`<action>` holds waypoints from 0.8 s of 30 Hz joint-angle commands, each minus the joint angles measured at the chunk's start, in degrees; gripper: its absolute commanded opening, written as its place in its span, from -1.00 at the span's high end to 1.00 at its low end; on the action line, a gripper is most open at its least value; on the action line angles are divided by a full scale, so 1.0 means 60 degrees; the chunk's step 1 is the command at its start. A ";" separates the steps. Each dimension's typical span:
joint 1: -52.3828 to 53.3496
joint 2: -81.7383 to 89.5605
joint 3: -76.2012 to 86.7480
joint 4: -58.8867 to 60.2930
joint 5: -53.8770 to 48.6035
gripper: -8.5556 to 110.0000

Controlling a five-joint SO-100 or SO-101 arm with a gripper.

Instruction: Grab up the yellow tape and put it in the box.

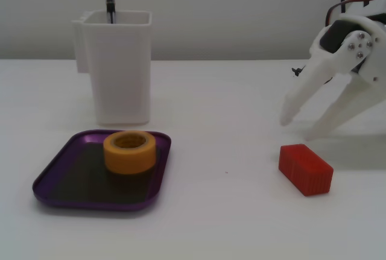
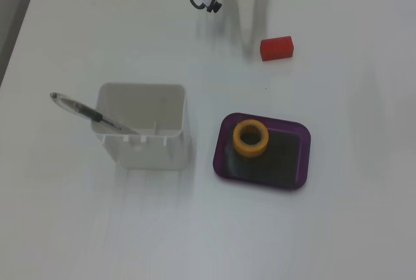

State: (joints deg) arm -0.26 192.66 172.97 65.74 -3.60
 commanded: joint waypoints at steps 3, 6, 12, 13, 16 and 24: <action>0.0059 0.0571 0.0410 -0.0029 0.0073 0.86; 0.0044 0.0571 0.0410 -0.0029 0.0073 0.86; 0.0044 0.0571 0.0410 -0.0073 0.0015 0.86; 0.0044 0.0571 0.0410 -0.0088 -0.0015 0.86; 0.0044 0.0571 0.0410 -0.0117 -0.0029 0.86; 0.0044 0.0571 0.0410 -0.0117 -0.0029 0.86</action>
State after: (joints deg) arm -0.26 192.66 174.90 65.74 -3.60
